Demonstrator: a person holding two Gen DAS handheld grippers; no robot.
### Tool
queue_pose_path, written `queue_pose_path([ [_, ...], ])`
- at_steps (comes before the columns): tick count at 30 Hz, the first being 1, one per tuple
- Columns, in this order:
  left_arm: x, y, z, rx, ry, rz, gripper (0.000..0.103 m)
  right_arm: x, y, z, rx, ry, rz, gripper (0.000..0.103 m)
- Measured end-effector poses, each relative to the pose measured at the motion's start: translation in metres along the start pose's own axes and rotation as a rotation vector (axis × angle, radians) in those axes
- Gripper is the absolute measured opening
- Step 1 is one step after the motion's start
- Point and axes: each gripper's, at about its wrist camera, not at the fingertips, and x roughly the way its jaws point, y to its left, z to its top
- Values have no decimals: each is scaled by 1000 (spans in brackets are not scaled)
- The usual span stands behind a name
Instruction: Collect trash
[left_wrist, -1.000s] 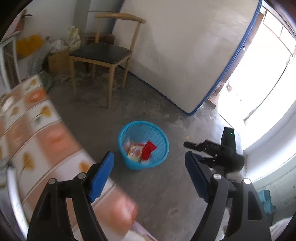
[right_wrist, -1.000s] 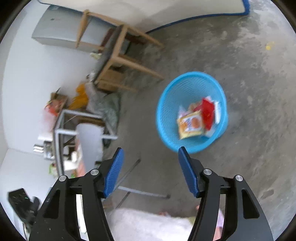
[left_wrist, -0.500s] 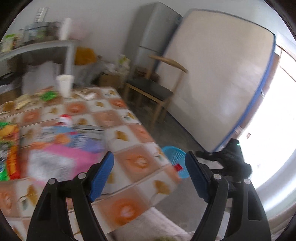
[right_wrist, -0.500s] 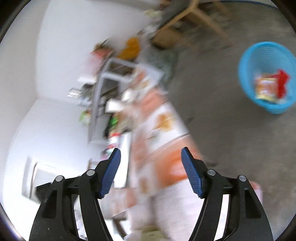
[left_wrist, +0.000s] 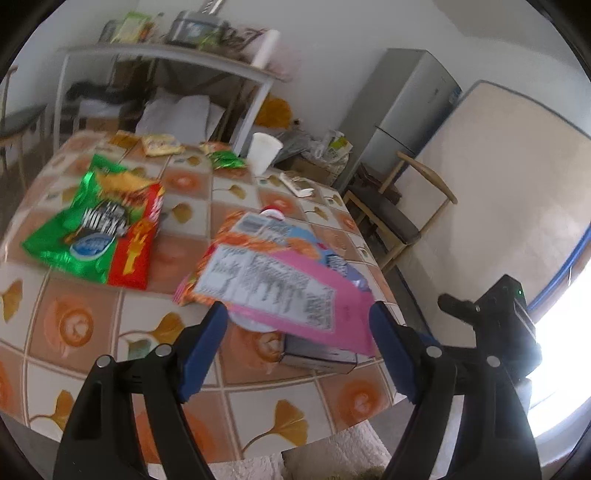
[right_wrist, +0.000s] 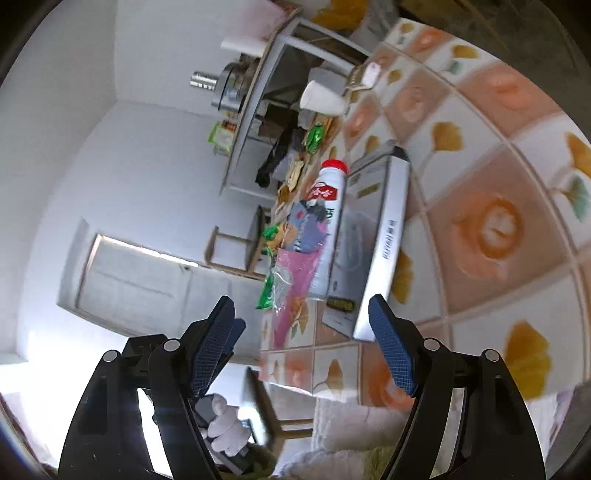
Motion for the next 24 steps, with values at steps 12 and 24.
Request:
queue_pose_path([
  [12,1,20,-20,-79,29,-73,77,45,15,61,-166,-11,-216,72],
  [24,-1,36,-28,-105,8,-77,77,71,2,38,-90,190,-157,72],
])
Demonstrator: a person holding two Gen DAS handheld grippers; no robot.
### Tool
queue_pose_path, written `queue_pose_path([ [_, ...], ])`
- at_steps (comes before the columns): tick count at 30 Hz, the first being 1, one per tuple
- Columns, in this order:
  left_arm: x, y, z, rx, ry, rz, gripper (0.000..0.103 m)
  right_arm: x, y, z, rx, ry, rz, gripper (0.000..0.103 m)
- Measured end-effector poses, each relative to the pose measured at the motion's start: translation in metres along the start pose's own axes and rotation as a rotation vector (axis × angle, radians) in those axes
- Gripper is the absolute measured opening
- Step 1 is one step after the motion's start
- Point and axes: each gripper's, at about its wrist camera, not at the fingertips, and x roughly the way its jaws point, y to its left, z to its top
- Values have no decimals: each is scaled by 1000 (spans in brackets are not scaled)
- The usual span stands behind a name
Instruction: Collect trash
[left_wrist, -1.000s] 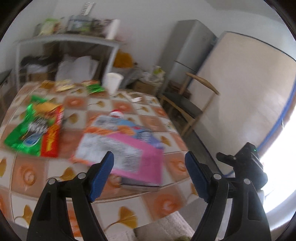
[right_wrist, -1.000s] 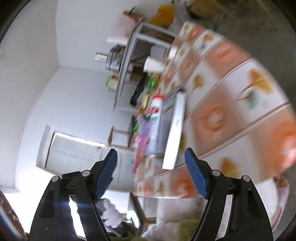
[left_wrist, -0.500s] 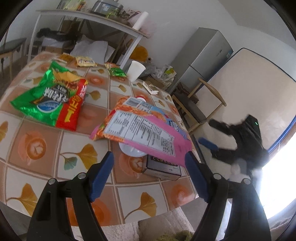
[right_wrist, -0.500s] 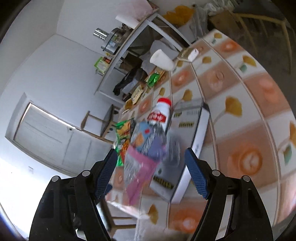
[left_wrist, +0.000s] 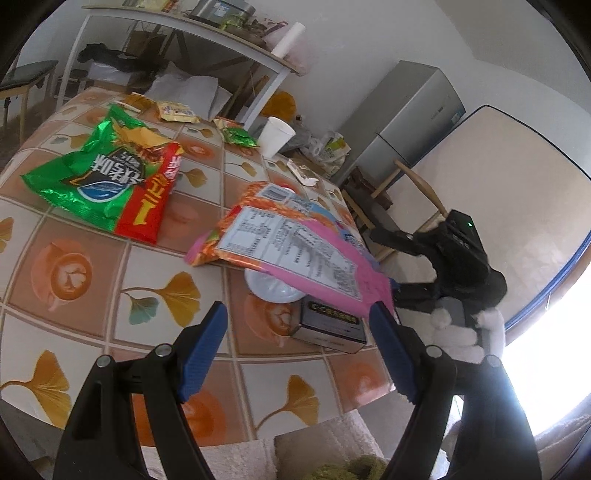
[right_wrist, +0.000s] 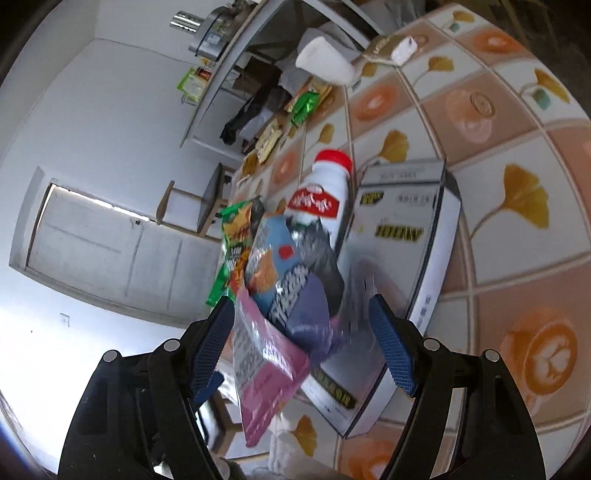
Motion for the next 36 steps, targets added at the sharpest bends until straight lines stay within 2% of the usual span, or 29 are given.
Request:
queue_pose_path([
  [2,0,4,0,-5,1,11,77,-1,2,-5,-1,4,4,65],
  [4,0,10,0,-17,1,18,77,-6,7,-13,-10,7,-13,42],
  [6,-2,13,0,-25,-5,24,77,-6,19,-15,-39,7,-19,27],
  [7,-5,16,0,-28,-14,30,77,-6,26,-15,-53,3,-16,24],
  [12,-16,29,2,-43,-42,70,77,-9,77,-15,-174,-48,-6,18],
  [19,-32,51,-7,-80,-47,137,77,11,162,-26,-455,-162,-130,9],
  [24,-48,63,-12,-92,-61,184,77,34,212,-42,-667,-234,-189,9],
  [26,-52,69,-15,-103,-58,201,77,52,228,-52,-780,-280,-270,11],
  [28,-51,72,-17,-119,-40,211,77,76,236,-64,-893,-288,-356,21],
  [29,-50,72,-18,-123,-32,210,77,90,237,-71,-936,-266,-367,28],
  [30,-49,71,-21,-124,-22,203,77,99,235,-75,-958,-236,-353,47],
  [31,-47,68,-22,-119,-16,196,77,108,231,-80,-965,-190,-325,56],
  [33,-44,62,-26,-102,-4,179,77,114,222,-83,-947,-137,-286,57],
  [34,-42,58,-29,-93,6,170,77,115,217,-83,-926,-115,-264,62],
  [36,-37,54,-34,-91,26,155,77,104,211,-83,-867,-95,-198,64],
])
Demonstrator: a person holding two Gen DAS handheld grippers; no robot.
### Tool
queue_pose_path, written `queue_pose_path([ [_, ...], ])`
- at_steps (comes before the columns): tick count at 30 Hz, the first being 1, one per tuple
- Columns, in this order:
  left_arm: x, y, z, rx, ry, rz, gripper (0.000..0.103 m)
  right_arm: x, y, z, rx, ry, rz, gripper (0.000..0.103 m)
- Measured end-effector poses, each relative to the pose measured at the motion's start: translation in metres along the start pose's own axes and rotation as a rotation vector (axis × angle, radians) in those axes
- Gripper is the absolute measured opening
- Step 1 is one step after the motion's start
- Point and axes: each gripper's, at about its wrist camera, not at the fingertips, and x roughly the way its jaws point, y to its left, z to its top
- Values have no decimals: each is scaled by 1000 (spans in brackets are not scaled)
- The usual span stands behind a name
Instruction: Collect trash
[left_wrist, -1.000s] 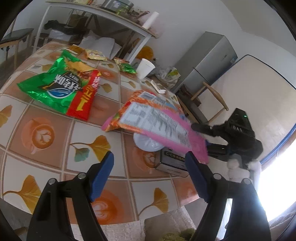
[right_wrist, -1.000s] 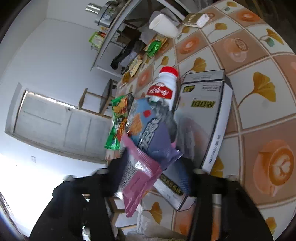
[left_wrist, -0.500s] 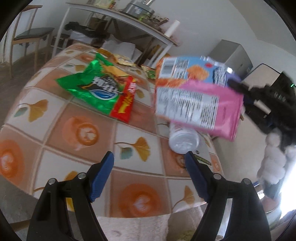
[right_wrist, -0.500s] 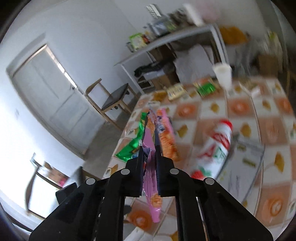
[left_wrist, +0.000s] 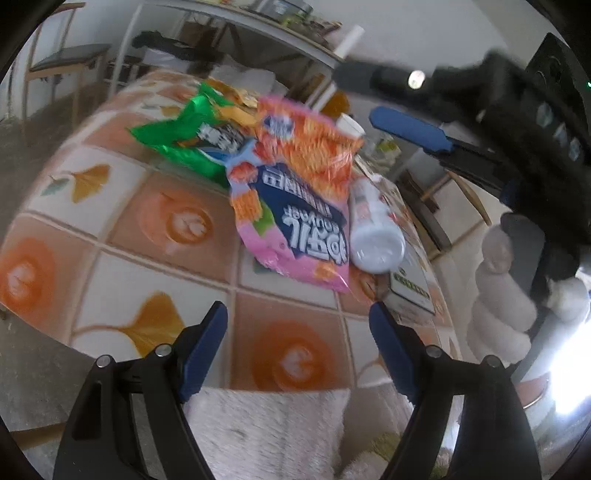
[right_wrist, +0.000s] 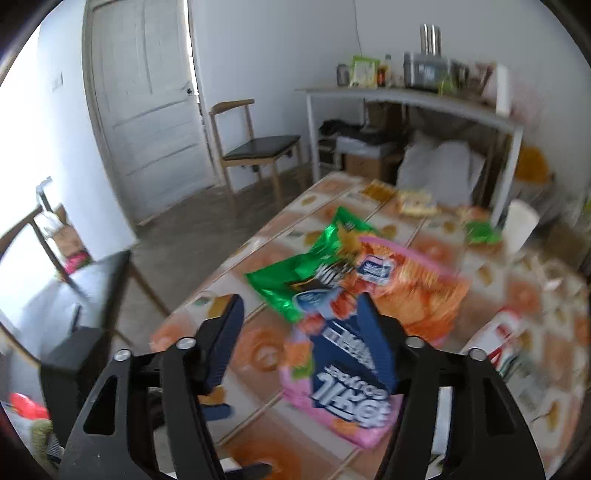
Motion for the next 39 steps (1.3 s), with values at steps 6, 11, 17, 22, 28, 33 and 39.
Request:
queue_pose_path([
  [6,17,-19,-16,36,73,-73,77,-69,-66,-14,297,-128,112,70],
  [11,25,-34,-20,85,88,-109,77,-100,-125,-46,493,-100,-149,73],
  [17,27,-49,-21,129,86,-124,77,-87,-170,-96,777,18,-187,74],
  [22,30,-57,-22,148,92,-121,77,-57,-169,-95,769,116,-253,81],
  [28,25,-60,-22,163,69,-116,77,-39,-173,-93,743,142,-325,82],
  [33,25,-63,-22,172,74,-112,77,-31,-176,-93,713,158,-364,82],
  [39,26,-69,-15,190,60,-126,77,-36,-181,-104,727,156,-363,82],
])
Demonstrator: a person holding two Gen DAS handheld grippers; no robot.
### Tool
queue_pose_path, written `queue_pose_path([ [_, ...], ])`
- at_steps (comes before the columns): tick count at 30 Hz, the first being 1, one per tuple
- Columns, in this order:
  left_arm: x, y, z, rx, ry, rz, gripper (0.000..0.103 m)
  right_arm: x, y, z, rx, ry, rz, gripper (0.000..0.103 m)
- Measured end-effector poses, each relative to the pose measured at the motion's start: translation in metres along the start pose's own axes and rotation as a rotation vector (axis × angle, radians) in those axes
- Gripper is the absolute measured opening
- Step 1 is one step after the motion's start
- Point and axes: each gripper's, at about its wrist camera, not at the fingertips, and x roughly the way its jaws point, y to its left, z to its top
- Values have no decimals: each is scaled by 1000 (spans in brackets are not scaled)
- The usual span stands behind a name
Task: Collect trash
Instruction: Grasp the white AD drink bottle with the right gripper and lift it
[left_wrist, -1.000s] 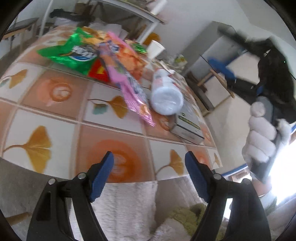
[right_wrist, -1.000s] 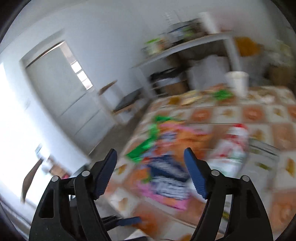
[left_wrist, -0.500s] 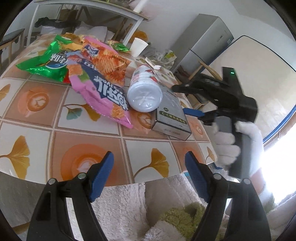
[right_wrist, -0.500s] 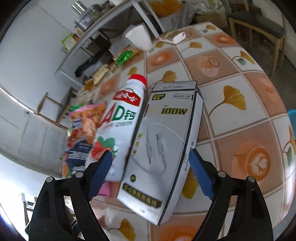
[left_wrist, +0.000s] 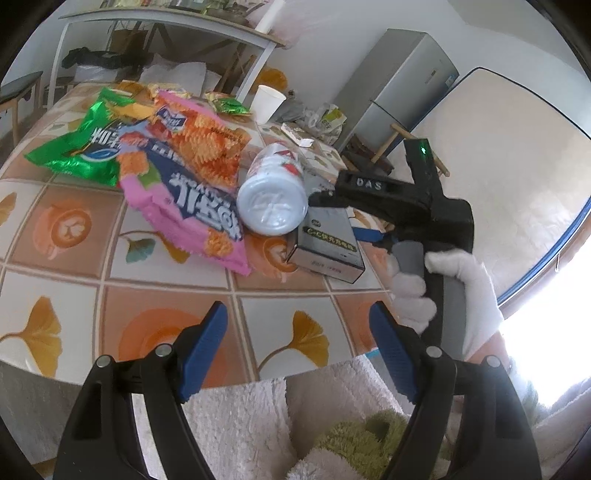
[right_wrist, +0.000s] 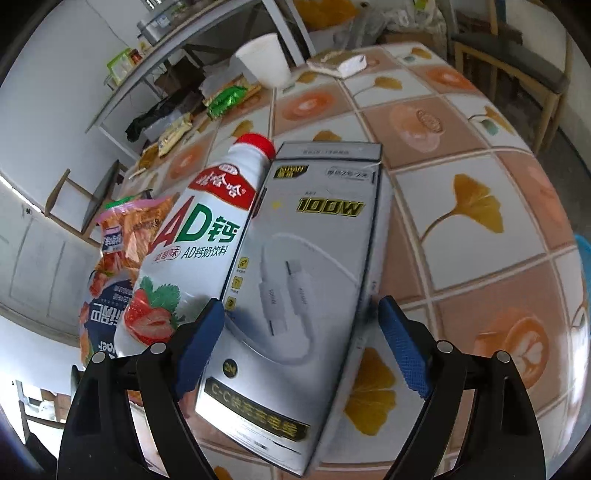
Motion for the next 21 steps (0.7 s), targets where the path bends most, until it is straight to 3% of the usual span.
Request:
queue_pose_path([
  [5,7,-2,6,13,1,-14,77,-36,-5,7,6,-92,16,82],
  [8,9,-5,9,22,-1,-24,77,-51,6,18,-21,-110,99,82],
  [12,9,-7,12,27,-8,-35,77,-40,29,29,-56,-27,230,81],
  [21,0,-6,14,15,-35,-41,77,22,52,44,0,167,228,67],
])
